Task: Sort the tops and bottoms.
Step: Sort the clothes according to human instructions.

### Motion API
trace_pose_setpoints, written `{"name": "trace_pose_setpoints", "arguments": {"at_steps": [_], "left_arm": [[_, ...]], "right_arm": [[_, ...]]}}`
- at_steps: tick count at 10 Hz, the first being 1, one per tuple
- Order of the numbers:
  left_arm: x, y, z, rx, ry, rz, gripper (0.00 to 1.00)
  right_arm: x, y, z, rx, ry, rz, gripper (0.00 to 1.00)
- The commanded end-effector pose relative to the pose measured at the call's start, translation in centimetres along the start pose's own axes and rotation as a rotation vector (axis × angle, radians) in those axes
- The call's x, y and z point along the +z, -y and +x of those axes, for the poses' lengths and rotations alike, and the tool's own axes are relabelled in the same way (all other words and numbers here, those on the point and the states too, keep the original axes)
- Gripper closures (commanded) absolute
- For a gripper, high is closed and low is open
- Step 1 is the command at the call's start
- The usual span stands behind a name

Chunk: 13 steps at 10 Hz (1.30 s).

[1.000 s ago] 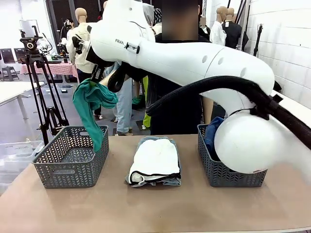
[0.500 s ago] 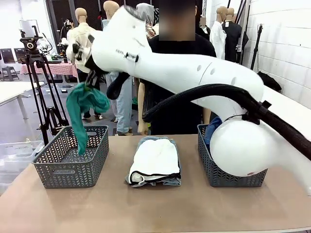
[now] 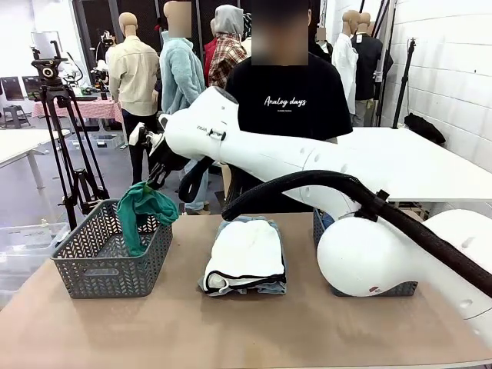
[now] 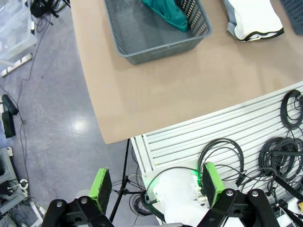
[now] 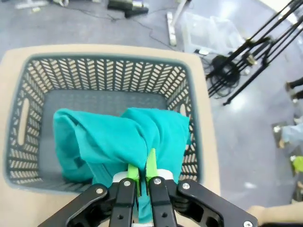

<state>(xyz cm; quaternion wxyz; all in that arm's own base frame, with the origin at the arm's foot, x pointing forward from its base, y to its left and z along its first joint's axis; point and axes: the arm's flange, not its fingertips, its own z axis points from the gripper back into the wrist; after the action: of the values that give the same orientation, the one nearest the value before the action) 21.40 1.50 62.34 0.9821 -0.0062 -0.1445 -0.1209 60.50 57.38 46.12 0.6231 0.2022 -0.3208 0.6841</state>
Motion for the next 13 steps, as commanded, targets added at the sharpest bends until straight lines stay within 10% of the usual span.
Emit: {"name": "trace_pose_setpoints", "arguments": {"at_steps": [1, 8, 13], "left_arm": [[0.0, 0.0, 0.1, 0.015, 0.012, 0.004, 0.00], [0.0, 0.0, 0.1, 0.015, 0.012, 0.004, 0.00], [0.0, 0.0, 0.1, 0.015, 0.012, 0.004, 0.00]], "right_arm": [[1.0, 0.2, 0.5, 0.036, -0.023, -0.016, 1.00], [-2.5, -1.9, 3.7, 0.016, 0.114, -0.077, 1.00], [-8.6, -1.1, 1.6, -0.167, 0.040, -0.004, 1.00]]}}
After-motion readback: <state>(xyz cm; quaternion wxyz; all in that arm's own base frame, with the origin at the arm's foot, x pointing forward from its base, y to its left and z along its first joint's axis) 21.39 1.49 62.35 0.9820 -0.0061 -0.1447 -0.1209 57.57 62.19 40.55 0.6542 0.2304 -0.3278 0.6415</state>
